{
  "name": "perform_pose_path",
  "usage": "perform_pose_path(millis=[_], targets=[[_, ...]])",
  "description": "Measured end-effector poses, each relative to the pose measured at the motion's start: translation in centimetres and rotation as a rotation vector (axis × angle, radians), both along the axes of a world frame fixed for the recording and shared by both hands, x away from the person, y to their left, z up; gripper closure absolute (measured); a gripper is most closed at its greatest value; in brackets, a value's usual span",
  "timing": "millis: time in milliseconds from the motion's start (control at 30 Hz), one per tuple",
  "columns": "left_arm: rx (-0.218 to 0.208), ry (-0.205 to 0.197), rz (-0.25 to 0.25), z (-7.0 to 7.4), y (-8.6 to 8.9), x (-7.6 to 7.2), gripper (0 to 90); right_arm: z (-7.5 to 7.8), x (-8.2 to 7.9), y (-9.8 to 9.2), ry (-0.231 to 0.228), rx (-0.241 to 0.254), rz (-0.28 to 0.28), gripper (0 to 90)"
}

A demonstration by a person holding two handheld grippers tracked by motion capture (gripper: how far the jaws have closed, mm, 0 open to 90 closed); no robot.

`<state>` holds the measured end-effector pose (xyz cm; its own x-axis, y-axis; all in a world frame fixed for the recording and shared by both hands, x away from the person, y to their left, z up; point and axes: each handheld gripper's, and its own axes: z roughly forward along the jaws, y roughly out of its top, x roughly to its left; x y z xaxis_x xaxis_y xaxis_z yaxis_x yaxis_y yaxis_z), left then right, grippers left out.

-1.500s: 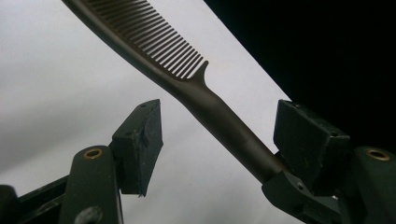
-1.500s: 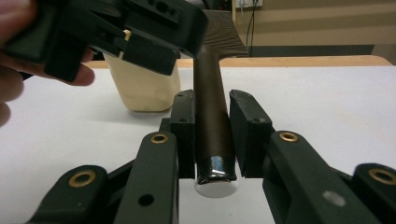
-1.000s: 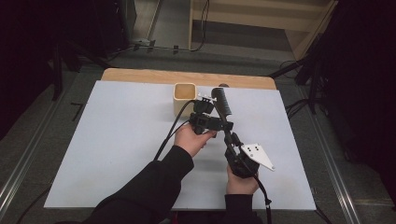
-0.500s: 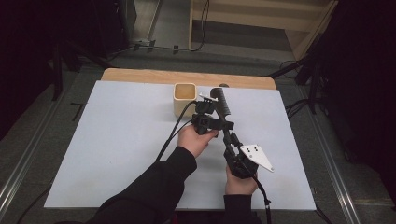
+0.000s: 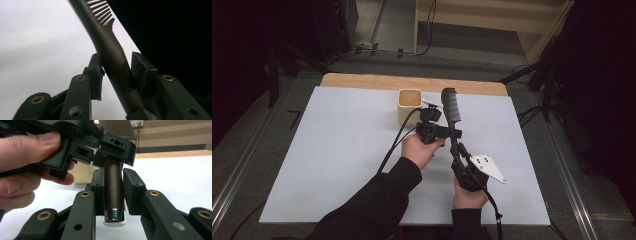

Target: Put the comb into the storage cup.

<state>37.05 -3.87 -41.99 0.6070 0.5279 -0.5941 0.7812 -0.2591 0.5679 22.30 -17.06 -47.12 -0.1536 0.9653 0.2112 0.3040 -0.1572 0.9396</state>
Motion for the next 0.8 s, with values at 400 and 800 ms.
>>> perform_pose_path(millis=[400,800], targets=[[-0.024,0.026,-0.024,-0.03,0.27,0.16,69.7,-0.11,0.22,0.04,0.023,-0.005,0.021,69.9],[-0.051,0.027,-0.039,0.28,0.92,0.36,72.7,0.52,0.68,0.3,0.042,-0.02,0.074,64.5]])
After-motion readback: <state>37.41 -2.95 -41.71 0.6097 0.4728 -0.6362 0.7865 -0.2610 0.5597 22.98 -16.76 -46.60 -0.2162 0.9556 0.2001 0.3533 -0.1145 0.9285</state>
